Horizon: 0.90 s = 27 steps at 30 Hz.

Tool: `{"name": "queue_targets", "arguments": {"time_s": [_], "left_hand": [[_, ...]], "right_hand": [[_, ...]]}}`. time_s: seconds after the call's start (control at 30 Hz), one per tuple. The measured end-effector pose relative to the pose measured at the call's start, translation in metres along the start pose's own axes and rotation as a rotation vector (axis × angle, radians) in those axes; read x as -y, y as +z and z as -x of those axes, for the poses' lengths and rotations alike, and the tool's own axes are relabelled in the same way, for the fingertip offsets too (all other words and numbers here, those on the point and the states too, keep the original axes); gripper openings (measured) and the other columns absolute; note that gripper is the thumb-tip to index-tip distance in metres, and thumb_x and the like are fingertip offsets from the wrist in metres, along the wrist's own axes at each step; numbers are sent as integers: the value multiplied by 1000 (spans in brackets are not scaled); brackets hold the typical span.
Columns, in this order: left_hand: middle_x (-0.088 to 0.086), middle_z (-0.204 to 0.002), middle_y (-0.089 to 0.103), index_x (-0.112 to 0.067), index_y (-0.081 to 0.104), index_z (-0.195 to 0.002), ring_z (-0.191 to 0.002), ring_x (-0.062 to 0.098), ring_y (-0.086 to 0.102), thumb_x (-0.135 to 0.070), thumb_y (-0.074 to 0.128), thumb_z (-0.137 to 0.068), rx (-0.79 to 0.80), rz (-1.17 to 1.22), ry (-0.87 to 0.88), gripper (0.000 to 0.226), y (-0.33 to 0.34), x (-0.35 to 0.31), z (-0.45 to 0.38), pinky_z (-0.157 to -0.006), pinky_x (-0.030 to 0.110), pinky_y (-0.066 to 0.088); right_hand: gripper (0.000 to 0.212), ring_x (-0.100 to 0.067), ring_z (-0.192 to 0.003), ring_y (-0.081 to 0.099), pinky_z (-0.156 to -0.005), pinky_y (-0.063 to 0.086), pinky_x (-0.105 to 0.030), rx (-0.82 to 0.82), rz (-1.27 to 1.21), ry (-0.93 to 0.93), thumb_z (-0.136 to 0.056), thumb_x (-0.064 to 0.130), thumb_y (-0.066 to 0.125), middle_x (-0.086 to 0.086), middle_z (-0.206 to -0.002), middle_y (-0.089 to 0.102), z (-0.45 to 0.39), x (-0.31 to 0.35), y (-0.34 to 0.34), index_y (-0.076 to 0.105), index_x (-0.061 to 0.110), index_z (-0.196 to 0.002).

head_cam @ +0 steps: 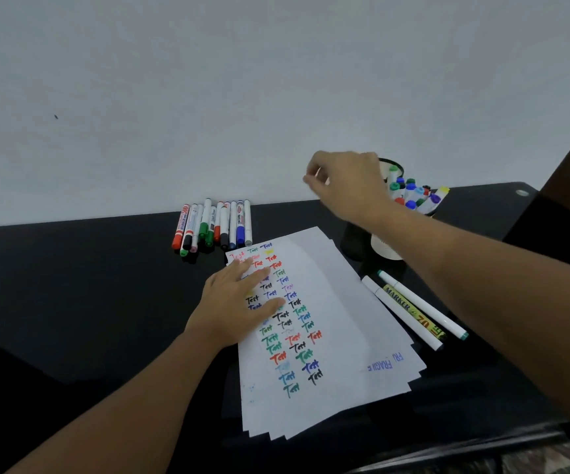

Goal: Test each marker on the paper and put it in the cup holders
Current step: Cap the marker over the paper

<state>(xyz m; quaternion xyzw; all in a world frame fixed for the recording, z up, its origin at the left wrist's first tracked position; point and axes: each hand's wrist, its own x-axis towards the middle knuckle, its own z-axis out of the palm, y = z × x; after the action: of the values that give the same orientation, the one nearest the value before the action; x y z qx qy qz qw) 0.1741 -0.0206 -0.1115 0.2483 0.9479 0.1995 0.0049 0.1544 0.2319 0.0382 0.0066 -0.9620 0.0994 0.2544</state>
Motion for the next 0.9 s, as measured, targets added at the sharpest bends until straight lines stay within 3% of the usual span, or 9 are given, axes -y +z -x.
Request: {"name": "queue_targets", "arguments": {"time_s": [0.13,0.23,0.33,0.57,0.77,0.9], "left_hand": [[-2,-161,31,-36,40,-151,-149,18,19,-83,47,-82,-94,8,-49,84,-1,-1,2,-124,43,13],[-1,-155,38,-30,46,-149,-144,17,26,-77,54,-84,-99,7,-88,80,-2,-2,1,-120,41,20],[0,-152,42,-29,52,-145,-143,17,29,-76,56,-83,-115,19,-80,78,1,1,-1,-121,43,22],[-4,-151,42,-32,52,-144,-141,14,28,-77,55,-83,-135,12,-60,76,4,3,-3,-120,40,15],[-4,-152,41,-32,51,-144,-142,15,27,-78,53,-83,-134,10,-55,76,4,4,-2,-120,41,15],[-4,-151,41,-33,51,-144,-141,15,28,-77,53,-84,-134,0,-52,75,4,4,-3,-120,41,16]], "right_hand": [[24,-19,-104,64,-94,40,-41,265,-14,-125,-104,41,50,9,-108,70,22,33,43,64,35,-123],[39,-22,-115,60,-101,40,-48,439,12,-138,-107,33,48,1,-128,62,32,45,81,50,44,-144],[59,-25,-113,59,-94,40,-44,538,91,-153,-103,22,55,-2,-130,57,32,50,109,38,51,-151],[73,-27,-122,54,-104,38,-46,558,197,-199,-96,16,67,-5,-137,52,22,55,130,36,46,-154],[51,-24,-108,59,-109,32,-43,437,190,-246,-92,13,69,-1,-117,56,17,58,137,53,38,-134],[65,-28,-122,56,-115,29,-49,501,291,-261,-93,21,74,-3,-130,57,13,61,137,46,43,-147]]}}
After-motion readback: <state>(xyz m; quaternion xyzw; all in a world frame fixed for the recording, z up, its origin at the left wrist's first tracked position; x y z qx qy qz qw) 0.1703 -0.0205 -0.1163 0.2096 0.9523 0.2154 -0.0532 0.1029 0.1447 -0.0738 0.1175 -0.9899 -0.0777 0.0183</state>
